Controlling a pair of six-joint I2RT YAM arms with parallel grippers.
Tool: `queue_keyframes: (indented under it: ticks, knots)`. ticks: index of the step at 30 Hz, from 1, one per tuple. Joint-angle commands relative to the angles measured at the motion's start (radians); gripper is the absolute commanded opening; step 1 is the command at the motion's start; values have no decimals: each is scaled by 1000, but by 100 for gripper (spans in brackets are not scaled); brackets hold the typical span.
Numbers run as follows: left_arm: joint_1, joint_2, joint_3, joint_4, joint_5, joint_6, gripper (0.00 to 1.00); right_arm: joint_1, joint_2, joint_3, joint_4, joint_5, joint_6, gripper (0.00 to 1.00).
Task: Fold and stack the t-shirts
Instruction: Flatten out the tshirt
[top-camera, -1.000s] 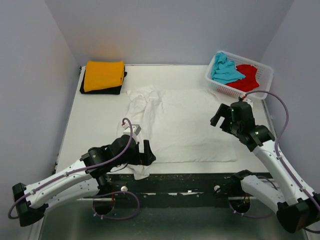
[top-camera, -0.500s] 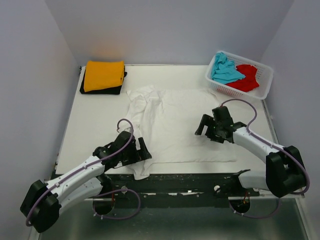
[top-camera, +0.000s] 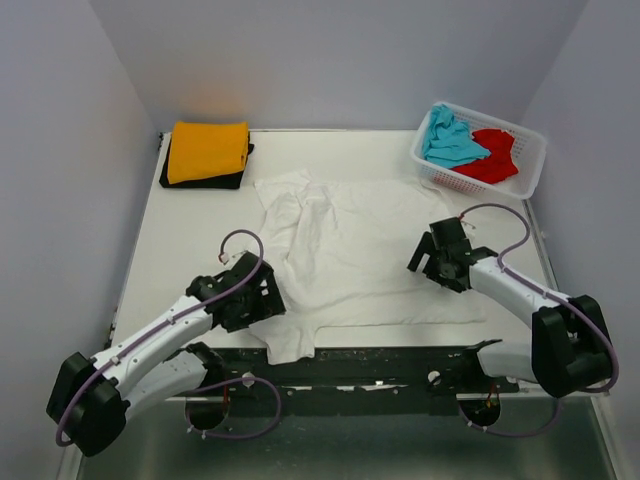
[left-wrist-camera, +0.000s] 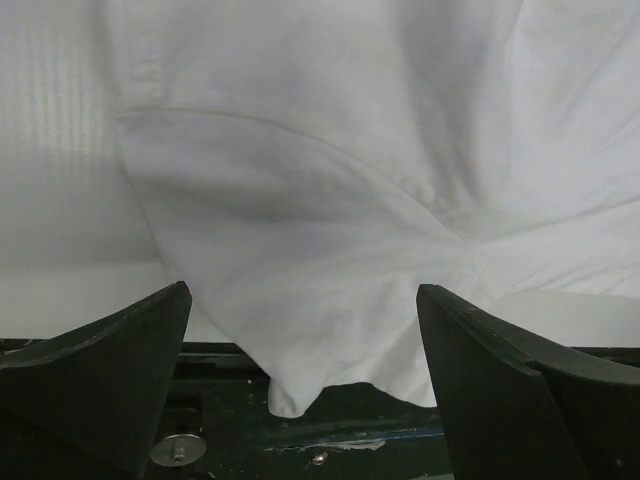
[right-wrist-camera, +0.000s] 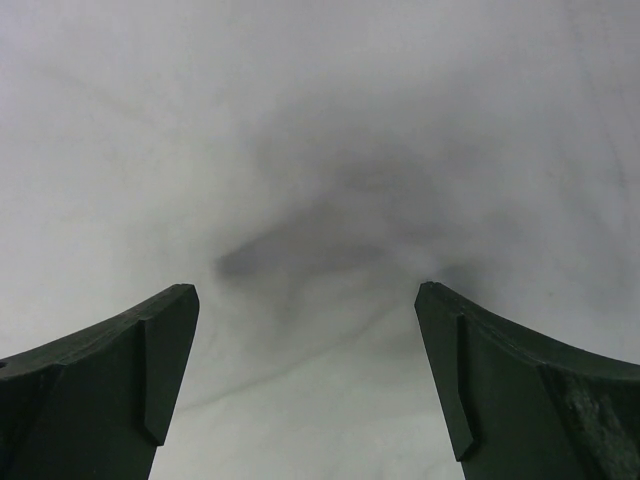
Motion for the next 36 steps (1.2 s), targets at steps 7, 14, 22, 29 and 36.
queue_keyframes:
  ticks: [7, 14, 22, 29, 36]
  knots:
    - [17, -173, 150, 186, 61, 240, 99, -10, -204, 78, -31, -127, -167, 100]
    - [271, 278, 465, 546, 307, 422, 99, -10, -163, 89, 101, -145, -143, 100]
    - [423, 1000, 1062, 541, 461, 408, 98, -11, -85, 88, 129, -98, -138, 100]
    - [443, 1242, 1221, 657, 616, 254, 98, -12, -70, 73, 139, -27, -143, 100]
    - [442, 1334, 1247, 471, 604, 252, 98, -12, -46, 64, 140, 6, -135, 100]
